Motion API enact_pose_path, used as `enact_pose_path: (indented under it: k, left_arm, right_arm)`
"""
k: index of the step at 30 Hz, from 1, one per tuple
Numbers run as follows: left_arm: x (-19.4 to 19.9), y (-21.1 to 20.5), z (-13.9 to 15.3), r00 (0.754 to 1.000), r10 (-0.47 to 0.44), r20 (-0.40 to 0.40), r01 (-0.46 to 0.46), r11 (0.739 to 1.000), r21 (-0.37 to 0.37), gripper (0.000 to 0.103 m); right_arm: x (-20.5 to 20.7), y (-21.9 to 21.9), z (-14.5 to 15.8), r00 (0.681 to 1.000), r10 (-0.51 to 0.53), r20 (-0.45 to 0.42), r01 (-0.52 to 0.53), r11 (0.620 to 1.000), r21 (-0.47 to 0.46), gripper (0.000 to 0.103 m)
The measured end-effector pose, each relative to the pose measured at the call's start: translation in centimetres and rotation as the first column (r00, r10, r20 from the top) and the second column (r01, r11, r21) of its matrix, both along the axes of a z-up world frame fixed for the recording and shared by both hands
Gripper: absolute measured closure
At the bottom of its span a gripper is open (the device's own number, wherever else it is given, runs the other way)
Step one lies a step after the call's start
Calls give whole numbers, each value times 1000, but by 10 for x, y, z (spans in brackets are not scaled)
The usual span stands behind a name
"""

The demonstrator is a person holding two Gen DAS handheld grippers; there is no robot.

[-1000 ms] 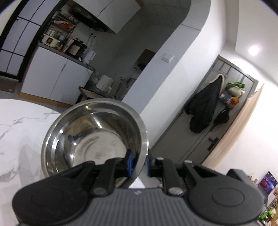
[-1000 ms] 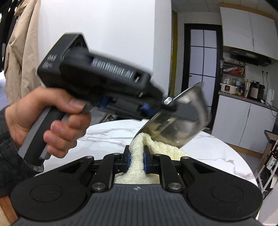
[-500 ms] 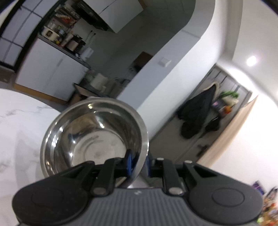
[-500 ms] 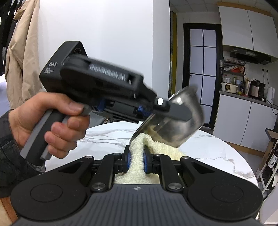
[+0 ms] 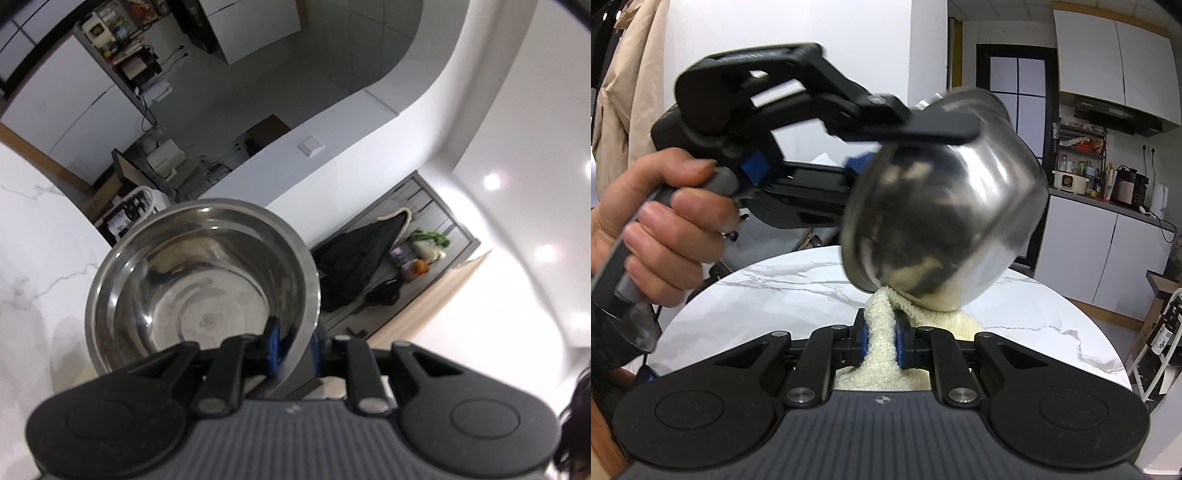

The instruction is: Clean bowl

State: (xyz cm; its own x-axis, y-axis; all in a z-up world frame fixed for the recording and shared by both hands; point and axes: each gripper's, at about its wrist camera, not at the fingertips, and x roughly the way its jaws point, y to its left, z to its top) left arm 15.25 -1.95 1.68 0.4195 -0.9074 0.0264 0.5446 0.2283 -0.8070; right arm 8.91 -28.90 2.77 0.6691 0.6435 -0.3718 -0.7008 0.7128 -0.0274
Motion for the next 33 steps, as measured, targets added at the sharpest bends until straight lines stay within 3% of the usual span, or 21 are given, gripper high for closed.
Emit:
enact_pose_path:
  k: [7,12,18,27,33]
  left_arm:
    - [6,7,-11,1000,-11,-29,10,998,-57,85]
    - [7,17,-13,999,30,-25,-32,996,-86,87]
    - [10,26,-20,998,25,-52,-34,986,-165,88]
    - [16,39,-29,995,43,-93,-61,977,-206,89]
    - [19,32,-31,994,34,-107,-53,982,-179,89]
  right_arm:
    - [7,-9,1,999,-42,-14,42,999,17,88]
    - [6,-17,3,998,-52,-24,53,997,50,88]
    - [7,-26,5,998,-46,-37,49,993,106,88]
    - [7,-41,9,999,-44,-25,47,984,174,88]
    - [5,-49,11,999,-45,-16,47,974,222,88]
